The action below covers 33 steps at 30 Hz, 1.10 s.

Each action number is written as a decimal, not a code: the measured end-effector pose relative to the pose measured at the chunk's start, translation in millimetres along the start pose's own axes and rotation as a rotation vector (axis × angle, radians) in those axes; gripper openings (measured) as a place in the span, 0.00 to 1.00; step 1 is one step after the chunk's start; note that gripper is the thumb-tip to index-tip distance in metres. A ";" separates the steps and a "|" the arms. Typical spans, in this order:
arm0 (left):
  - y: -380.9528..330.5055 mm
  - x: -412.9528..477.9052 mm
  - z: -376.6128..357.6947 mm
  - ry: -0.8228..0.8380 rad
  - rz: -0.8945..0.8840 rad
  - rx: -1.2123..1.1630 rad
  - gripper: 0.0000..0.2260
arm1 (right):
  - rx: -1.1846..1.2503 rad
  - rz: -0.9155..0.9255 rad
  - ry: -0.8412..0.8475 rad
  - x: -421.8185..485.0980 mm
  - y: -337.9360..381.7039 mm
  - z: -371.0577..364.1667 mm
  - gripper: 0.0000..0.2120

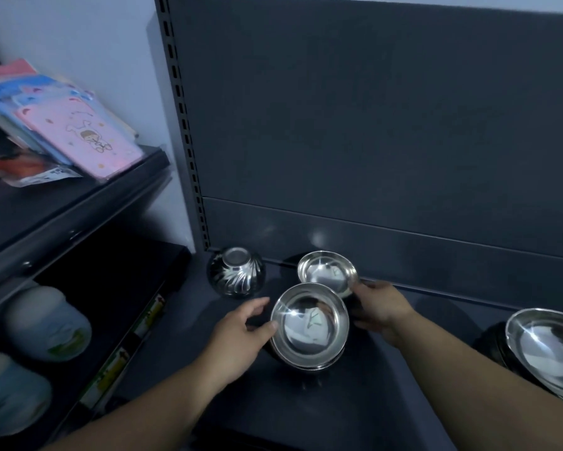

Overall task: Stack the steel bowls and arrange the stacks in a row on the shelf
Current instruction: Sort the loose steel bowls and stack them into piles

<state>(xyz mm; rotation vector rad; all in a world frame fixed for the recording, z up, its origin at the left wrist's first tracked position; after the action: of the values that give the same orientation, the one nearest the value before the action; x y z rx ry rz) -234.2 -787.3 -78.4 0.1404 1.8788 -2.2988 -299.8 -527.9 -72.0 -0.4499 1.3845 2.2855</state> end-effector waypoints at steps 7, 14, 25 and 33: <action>-5.1 9.6 10.0 -0.042 -0.059 0.007 0.19 | 0.190 -0.048 0.074 -1.4 7.3 -15.5 0.12; -31.7 41.8 51.1 -0.334 -0.272 0.385 0.32 | 0.317 -0.001 0.051 -17.5 17.6 -1.6 0.11; -12.2 87.0 43.2 -0.116 -0.125 0.556 0.44 | 0.446 0.120 -0.038 -51.2 36.8 24.1 0.11; -1.8 63.7 38.4 -0.100 -0.159 0.503 0.42 | 0.396 0.194 -0.055 -84.2 41.5 27.7 0.08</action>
<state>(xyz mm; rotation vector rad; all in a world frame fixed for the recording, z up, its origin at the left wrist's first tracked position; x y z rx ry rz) -295.7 -829.1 -80.3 -0.0656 1.2727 -2.7829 -250.6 -536.3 12.2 -0.1286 1.8650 2.0706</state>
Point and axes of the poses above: each hand's wrist, its own x-axis towards the middle knuckle, its own z-axis out of the back of the hand, y = z × x, the point moved 7 cm from there along x, towards the middle knuckle, and after that the axes turned 10 degrees about -x, right-handed, at the moved point
